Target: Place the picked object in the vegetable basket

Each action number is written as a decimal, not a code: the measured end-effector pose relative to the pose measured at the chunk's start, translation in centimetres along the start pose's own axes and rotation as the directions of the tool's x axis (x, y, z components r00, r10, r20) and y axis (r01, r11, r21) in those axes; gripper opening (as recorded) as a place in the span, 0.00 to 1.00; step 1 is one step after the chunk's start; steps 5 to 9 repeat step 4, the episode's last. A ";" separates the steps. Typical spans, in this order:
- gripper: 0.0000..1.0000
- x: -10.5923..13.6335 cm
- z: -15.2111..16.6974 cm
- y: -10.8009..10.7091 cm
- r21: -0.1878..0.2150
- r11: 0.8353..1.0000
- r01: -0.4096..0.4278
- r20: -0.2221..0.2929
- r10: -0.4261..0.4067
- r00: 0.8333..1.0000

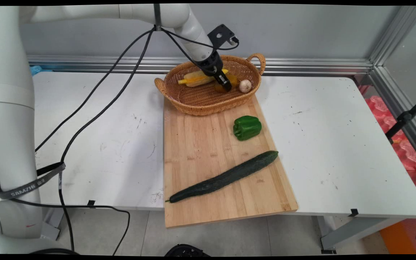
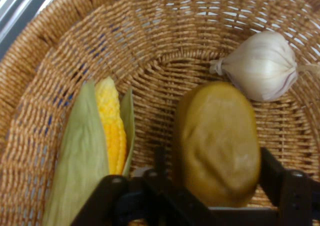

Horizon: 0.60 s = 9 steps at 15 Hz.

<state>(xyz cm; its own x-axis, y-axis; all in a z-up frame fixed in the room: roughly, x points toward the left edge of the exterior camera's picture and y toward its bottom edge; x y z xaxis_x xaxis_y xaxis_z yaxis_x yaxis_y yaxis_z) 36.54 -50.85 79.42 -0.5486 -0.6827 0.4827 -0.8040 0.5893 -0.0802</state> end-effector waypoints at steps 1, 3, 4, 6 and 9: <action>1.00 0.0 0.1 -0.1 -0.001 1.000 -0.005 -0.004 0.005 1.000; 1.00 0.2 -0.2 -0.3 -0.001 1.000 -0.015 -0.014 0.015 1.000; 1.00 0.2 -0.5 -0.4 0.000 1.000 -0.018 -0.020 0.018 1.000; 1.00 0.2 -0.5 -0.4 0.000 1.000 -0.018 -0.020 0.018 1.000; 1.00 0.2 -0.5 -0.4 0.000 1.000 -0.018 -0.020 0.018 1.000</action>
